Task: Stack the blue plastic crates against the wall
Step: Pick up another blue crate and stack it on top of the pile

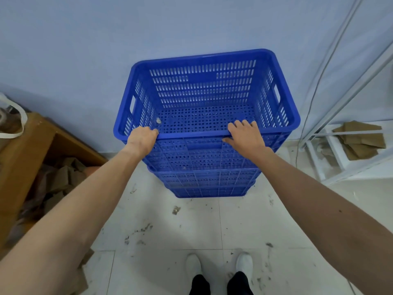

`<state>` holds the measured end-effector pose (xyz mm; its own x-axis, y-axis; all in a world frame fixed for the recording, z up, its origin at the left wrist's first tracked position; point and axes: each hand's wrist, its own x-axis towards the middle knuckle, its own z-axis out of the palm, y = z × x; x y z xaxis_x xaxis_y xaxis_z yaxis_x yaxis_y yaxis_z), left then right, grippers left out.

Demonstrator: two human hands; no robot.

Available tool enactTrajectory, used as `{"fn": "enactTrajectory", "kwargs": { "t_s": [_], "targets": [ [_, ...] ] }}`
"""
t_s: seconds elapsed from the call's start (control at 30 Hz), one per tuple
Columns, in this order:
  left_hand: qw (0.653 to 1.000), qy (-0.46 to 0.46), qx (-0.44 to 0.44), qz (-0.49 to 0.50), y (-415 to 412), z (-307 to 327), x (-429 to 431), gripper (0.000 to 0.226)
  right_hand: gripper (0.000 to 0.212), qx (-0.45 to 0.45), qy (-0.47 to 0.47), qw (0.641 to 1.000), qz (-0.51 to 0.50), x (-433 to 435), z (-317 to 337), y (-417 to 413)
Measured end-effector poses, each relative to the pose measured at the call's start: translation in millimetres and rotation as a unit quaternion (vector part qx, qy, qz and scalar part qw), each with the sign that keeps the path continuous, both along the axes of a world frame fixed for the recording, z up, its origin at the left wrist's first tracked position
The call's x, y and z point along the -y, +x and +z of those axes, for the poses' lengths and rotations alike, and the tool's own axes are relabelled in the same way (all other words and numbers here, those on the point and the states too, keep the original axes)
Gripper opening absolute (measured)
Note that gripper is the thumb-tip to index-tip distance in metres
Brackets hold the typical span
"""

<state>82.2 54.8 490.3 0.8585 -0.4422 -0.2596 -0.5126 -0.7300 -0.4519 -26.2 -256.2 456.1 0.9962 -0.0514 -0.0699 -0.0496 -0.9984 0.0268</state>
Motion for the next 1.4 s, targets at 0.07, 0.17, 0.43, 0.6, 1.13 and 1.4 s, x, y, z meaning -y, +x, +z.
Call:
{"fn": "enactTrajectory", "kwargs": {
  "t_s": [0.07, 0.17, 0.43, 0.6, 1.13, 1.4],
  "targets": [
    [1.0, -0.022, -0.001, 0.018, -1.2, -1.5, 0.2, 0.032, 0.047, 0.008, 0.004, 1.0, -0.005, -1.3, -1.0, -0.3],
    [0.995, -0.085, -0.03, 0.041, -5.5, -8.8, -5.7, 0.033, 0.05, 0.03, -0.006, 0.999, 0.012, 2.1, -2.5, -3.7],
    [0.934, -0.299, -0.052, 0.188, 2.3, -15.5, -48.2, 0.108, 0.092, 0.132, 0.073, 0.986, -0.075, 56.1, -6.6, -26.7],
    [0.916, -0.328, -0.051, 0.225, 22.2, -11.3, -54.9, 0.12, 0.108, 0.131, 0.05, 0.977, -0.159, 93.1, 2.3, -21.8],
    [0.89, -0.39, 0.011, 0.238, 37.0, -36.6, -51.7, 0.131, 0.069, 0.125, 0.046, 0.969, -0.208, 110.9, -0.3, 0.1],
    [0.908, -0.357, -0.013, 0.217, 44.8, -34.5, -58.5, 0.132, 0.078, 0.1, 0.057, 0.976, -0.183, 131.6, -7.7, 9.5]
  ]
}}
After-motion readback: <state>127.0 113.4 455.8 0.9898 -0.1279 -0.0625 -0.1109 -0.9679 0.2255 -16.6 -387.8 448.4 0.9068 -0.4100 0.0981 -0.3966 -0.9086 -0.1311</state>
